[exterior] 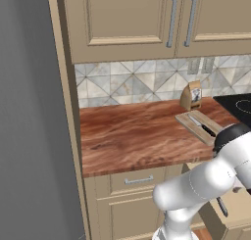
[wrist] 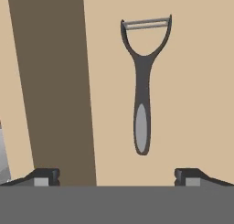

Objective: Open the drawer on the right and place the cutting tools on the cutting board.

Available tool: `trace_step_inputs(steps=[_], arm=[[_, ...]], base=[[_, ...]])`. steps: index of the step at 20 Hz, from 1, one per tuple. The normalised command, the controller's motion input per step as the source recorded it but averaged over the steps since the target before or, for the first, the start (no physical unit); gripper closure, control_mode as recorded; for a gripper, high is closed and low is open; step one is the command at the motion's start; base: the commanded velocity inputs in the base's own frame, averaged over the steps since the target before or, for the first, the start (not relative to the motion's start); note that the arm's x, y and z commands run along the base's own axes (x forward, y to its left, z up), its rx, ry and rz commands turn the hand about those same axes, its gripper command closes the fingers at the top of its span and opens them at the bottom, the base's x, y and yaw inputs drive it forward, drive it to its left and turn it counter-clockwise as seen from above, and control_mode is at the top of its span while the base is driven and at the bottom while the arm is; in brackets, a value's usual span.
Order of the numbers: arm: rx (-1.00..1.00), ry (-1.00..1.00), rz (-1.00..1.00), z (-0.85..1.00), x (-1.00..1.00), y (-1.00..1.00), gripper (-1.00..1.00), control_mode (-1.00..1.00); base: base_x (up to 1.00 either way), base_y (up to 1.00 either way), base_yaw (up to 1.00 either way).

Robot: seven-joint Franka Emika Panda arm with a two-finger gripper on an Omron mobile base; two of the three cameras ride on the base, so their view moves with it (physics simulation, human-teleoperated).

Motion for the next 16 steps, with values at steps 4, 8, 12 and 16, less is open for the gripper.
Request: trace_step_inputs(steps=[4, 8, 12, 16], arm=[[0.0, 0.0, 0.0, 0.0, 0.0, 0.0, -1.0, -1.0], [0.0, 0.0, 0.0, -0.01, 0.0, 0.11, -1.0, -1.0], [0.0, 0.0, 0.0, -0.08, 0.0, 0.14, -1.0, -1.0], [-0.02, 0.0, 0.0, -0.08, 0.0, 0.1, -1.0, -1.0]], base=[[0.0, 0.0, 0.0], [0.0, 0.0, 0.0], [0.0, 0.0, 0.0], [0.0, 0.0, 0.0]])
